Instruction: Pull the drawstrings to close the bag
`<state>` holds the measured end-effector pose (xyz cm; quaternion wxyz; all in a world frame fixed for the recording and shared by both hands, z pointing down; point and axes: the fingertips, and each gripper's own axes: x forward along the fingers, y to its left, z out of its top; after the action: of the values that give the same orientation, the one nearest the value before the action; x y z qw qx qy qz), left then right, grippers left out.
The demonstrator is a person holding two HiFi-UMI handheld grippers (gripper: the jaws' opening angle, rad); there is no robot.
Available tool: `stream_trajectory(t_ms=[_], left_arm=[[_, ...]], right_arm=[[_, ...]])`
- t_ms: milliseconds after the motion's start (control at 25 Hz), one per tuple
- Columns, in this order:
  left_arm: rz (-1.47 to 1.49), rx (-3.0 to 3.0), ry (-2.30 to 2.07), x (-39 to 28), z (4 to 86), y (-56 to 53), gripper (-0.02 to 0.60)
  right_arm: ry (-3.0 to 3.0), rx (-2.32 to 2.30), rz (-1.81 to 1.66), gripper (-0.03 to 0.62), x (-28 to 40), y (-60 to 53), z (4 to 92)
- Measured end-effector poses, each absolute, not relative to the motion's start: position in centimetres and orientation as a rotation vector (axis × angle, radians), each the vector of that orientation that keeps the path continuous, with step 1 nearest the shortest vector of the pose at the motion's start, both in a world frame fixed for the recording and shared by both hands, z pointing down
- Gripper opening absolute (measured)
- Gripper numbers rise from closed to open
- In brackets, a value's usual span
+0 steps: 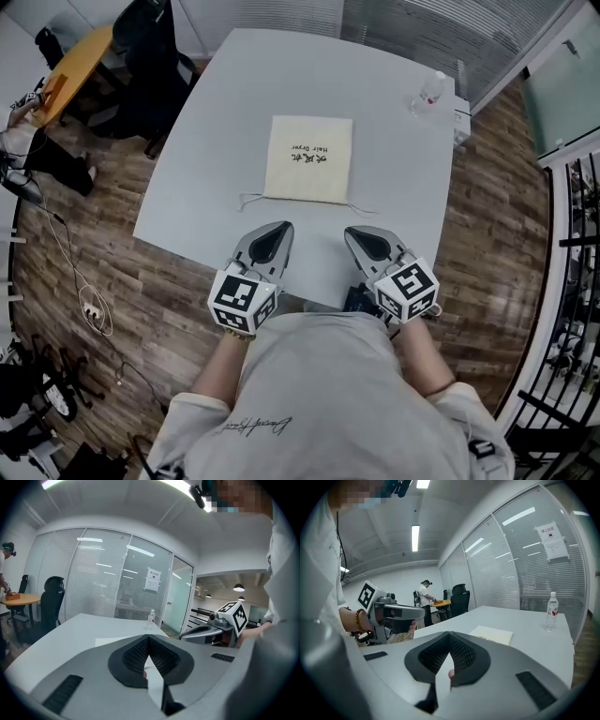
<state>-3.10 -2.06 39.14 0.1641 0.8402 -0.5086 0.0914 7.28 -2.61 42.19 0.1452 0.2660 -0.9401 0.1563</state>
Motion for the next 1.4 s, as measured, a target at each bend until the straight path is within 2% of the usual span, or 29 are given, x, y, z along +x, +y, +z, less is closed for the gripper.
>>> stream_trajectory(t_ms=[680, 1400], left_arm=[[0.289, 2.453, -1.311, -4.4, 39.2, -4.7, 0.009], [0.462, 2.395, -1.303, -10.7, 43.5, -6.8, 0.009]], right_arm=[[-2.673, 0.808, 0.501, 0.021, 5.7, -3.8, 42.1], [-2.538, 0.907, 0.558, 0.021, 6.3, -7.2, 46.2]])
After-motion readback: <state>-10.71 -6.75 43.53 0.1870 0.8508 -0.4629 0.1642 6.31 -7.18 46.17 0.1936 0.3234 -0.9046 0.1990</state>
